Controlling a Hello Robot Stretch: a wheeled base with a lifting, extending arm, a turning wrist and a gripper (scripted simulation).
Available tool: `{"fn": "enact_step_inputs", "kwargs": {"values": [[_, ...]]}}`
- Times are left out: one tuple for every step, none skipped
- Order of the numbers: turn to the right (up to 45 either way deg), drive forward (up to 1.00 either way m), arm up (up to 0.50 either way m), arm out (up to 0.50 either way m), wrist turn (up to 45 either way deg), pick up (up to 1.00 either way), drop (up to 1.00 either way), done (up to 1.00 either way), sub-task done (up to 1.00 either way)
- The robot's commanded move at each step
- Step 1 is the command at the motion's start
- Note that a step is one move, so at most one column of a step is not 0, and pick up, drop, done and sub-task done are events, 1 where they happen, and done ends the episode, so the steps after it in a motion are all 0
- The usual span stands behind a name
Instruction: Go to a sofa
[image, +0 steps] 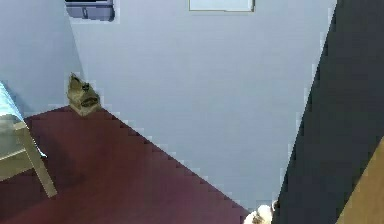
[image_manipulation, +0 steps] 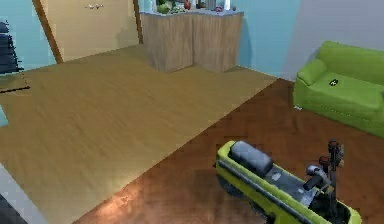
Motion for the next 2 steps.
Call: {"fn": "enact_step_inputs", "kwargs": {"values": [[45.0, 0.0, 0.0, 0.0, 0.0, 0.0, 0.0, 0.0, 0.0], [45.0, 0.0, 0.0, 0.0, 0.0, 0.0, 0.0, 0.0, 0.0]]}}
